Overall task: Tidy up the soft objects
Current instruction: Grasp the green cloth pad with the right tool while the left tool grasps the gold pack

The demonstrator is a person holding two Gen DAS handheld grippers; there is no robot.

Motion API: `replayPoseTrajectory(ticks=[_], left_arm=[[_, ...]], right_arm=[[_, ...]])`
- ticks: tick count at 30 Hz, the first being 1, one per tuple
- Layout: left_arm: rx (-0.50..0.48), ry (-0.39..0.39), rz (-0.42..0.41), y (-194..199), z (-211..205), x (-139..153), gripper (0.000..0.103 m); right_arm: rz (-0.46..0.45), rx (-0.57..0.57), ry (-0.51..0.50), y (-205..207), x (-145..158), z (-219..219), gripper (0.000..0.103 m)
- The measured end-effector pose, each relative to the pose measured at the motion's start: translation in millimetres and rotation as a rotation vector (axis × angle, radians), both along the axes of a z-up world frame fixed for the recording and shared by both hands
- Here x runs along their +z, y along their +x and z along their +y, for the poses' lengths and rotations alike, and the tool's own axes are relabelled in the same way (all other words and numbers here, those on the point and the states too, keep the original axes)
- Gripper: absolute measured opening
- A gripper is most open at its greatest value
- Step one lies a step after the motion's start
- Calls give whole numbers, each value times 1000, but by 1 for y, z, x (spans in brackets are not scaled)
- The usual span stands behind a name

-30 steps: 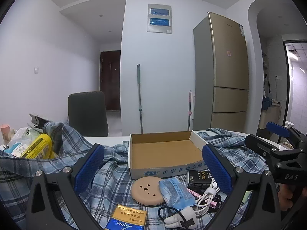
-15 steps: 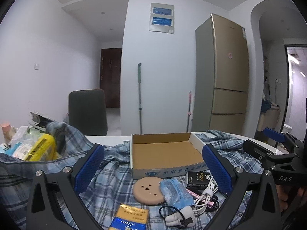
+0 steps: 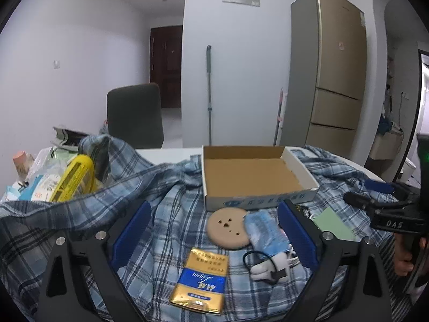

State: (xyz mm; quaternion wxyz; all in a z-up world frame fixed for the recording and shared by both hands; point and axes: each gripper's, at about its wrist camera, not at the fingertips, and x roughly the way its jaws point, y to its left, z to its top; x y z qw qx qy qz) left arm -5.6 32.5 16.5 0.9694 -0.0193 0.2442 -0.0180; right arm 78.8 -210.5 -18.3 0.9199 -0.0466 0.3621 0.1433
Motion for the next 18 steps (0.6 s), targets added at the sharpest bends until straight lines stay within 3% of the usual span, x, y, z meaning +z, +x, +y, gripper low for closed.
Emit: replayPoseTrajectory(ticks=[4, 8, 13, 18], left_arm=[[-8, -22, 42, 8, 6, -13, 97], [-36, 2, 80, 15, 3, -26, 97], [-63, 26, 139, 24, -2, -43, 97], [-84, 35, 147, 24, -4, -45, 97]], right_arm=[[123, 58, -46, 12, -28, -1, 79], [208, 76, -23, 19, -48, -7, 77], [245, 73, -52, 20, -58, -5, 76], [301, 65, -47, 29, -68, -5, 74]])
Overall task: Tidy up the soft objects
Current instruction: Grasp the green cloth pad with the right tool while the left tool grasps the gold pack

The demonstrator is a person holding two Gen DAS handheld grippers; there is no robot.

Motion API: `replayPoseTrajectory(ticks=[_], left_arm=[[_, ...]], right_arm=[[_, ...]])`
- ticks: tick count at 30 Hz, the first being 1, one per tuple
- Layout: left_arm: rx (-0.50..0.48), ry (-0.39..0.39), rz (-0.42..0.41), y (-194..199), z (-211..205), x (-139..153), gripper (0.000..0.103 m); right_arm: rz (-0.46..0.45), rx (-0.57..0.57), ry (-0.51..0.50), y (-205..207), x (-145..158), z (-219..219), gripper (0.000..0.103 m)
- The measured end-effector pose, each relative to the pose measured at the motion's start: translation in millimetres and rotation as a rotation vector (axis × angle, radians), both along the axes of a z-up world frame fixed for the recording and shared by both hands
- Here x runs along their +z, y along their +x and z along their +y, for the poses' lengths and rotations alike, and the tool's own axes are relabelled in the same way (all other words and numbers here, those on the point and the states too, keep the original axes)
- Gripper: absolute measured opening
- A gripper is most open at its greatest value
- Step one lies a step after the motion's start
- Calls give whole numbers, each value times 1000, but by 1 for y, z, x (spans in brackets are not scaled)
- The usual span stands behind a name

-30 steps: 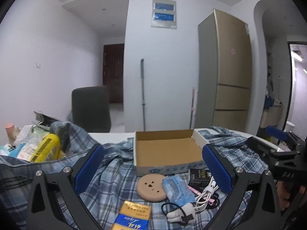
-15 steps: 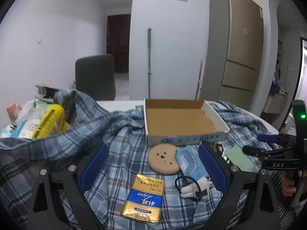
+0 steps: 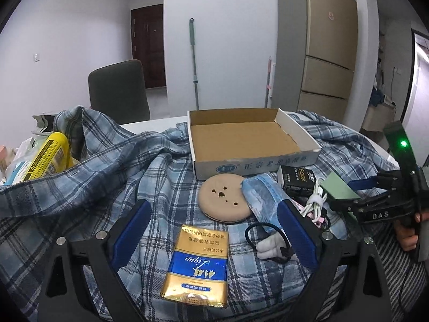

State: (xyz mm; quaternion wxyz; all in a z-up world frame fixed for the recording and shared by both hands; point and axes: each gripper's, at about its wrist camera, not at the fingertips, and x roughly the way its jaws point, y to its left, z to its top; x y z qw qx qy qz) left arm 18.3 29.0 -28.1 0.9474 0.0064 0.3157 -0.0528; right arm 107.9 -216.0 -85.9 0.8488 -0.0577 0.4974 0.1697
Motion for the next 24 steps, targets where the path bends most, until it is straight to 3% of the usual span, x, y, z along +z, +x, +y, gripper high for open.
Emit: replayPoseTrajectory(ticks=[8, 14, 21, 24], left_arm=[[-56, 116, 108, 10, 0, -11, 97], [-72, 88, 239, 21, 12, -28, 97], [-95, 154, 279, 20, 1, -39, 96], [-68, 188, 304, 25, 0, -46, 84]], right_arm=[[-24, -5, 27, -2, 5, -4, 71], [-158, -3, 88, -16, 26, -8, 71], [-263, 22, 94, -28, 37, -2, 71], [-291, 29, 96, -32, 40, 1, 71]])
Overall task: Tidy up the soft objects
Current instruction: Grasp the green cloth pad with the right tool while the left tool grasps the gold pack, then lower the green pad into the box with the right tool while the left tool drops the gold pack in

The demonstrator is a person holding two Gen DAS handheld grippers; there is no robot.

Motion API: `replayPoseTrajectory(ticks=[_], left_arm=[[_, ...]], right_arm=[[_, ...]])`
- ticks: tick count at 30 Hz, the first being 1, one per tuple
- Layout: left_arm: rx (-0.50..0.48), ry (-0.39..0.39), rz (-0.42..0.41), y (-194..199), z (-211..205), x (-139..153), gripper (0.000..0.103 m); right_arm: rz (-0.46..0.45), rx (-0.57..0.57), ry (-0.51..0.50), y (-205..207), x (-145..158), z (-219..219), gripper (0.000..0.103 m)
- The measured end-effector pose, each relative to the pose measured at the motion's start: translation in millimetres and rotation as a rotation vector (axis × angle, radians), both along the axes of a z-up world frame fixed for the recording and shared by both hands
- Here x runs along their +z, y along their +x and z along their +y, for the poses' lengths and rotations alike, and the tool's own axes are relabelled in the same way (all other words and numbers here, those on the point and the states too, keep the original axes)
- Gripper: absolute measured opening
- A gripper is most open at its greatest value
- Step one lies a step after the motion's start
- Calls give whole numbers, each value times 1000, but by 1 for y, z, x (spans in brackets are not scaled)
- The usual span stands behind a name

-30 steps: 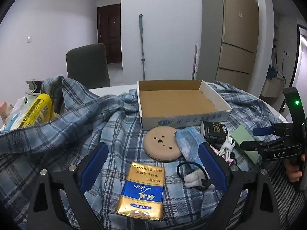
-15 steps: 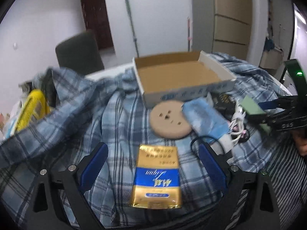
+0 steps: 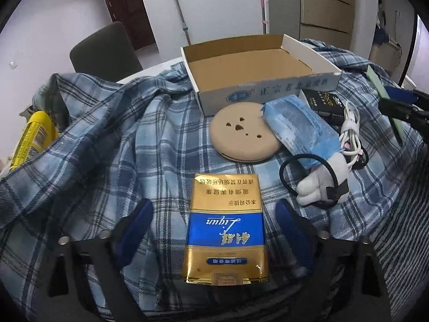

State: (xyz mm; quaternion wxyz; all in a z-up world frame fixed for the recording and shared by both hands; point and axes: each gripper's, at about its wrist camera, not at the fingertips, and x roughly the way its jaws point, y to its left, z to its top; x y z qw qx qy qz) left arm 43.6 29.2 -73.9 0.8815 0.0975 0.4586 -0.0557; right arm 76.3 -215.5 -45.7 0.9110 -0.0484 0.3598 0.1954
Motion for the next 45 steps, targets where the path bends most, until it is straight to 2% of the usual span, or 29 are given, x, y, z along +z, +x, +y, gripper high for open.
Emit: replayPoseTrajectory(ticks=[2, 3, 5, 7, 10, 23, 26, 29, 32, 33, 40, 45], left_arm=[[0, 1, 13, 1, 1, -3, 64], [6, -5, 23, 2, 3, -4, 59], [19, -30, 52, 5, 8, -8, 57], [24, -55, 53, 5, 12, -8, 57], [13, -71, -17, -3, 13, 1, 56], [-46, -139, -493, -63, 15, 55, 56], [-46, -139, -571, -70, 14, 64, 56], [-37, -150, -625, -79, 13, 73, 56], [-11, -232, -644, -85, 15, 90, 56], [-5, -235, -655, -87, 13, 96, 56], [-9, -212, -755, -84, -4, 142, 56], [1, -195, -844, -68, -20, 165, 56]], right_arm=[[-11, 5, -2, -2, 0, 0, 71], [-14, 6, -8, -2, 0, 2, 71], [-19, 5, -16, -3, 0, 3, 71], [-23, 6, -16, -4, 0, 3, 71], [-38, 5, -10, -6, 1, 2, 71], [-232, -4, 18, -31, 20, 5, 71], [-265, -43, -1, -35, 25, 6, 71], [-304, -86, 3, -41, 34, 6, 71], [-326, -85, 13, -44, 46, 8, 71], [-341, -83, 11, -44, 53, 11, 71], [-458, -100, 34, -41, 98, 25, 71], [-536, -156, 59, -21, 123, 32, 71]])
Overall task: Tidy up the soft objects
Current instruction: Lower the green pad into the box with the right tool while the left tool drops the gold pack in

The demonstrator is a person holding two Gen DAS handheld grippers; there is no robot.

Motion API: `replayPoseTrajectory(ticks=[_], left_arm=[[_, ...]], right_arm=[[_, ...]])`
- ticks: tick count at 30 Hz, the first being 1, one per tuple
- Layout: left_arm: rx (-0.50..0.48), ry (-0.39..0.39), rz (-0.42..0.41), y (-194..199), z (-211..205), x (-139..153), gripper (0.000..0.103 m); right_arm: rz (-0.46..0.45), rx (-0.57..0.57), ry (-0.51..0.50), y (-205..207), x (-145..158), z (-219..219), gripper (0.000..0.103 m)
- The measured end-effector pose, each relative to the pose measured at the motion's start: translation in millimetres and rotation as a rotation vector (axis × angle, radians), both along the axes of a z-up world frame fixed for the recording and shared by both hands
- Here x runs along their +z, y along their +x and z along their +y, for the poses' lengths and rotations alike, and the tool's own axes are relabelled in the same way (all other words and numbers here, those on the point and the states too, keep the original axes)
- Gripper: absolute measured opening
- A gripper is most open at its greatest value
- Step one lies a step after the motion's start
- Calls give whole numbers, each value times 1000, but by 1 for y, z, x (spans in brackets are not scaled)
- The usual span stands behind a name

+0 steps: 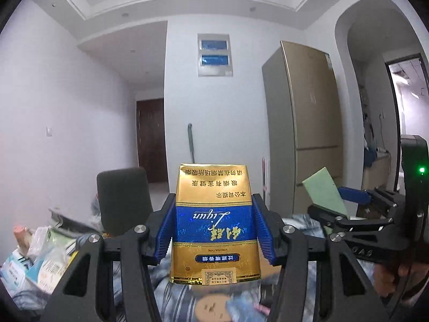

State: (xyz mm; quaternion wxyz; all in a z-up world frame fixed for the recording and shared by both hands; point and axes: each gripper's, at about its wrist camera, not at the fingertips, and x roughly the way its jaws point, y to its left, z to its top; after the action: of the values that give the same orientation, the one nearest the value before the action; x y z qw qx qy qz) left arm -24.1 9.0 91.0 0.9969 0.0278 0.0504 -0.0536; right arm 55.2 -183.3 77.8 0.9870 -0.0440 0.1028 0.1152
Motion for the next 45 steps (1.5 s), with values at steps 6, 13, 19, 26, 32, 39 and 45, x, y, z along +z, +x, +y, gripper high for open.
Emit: replayPoseTrajectory(ticks=[6, 13, 19, 26, 32, 39, 45], left_arm=[[-1, -58, -40, 43, -10, 17, 56], [-14, -91, -49, 90, -14, 14, 57], [4, -90, -34, 113, -10, 3, 57], [24, -65, 137, 150, -10, -27, 57], [27, -54, 291, 188, -10, -50, 57], [3, -49, 432, 216, -7, -78, 57], [6, -41, 481, 224, -9, -89, 78]], right_arm=[[-22, -51, 28, 28, 13, 3, 71], [1, -92, 46, 61, 0, 8, 71], [70, -73, 16, 76, -29, 14, 71], [175, -71, -20, 102, -57, 18, 71], [309, -52, -21, 124, -85, 14, 71], [444, -22, -2, 141, -108, 9, 71], [456, -19, 2, 144, -110, 11, 73]])
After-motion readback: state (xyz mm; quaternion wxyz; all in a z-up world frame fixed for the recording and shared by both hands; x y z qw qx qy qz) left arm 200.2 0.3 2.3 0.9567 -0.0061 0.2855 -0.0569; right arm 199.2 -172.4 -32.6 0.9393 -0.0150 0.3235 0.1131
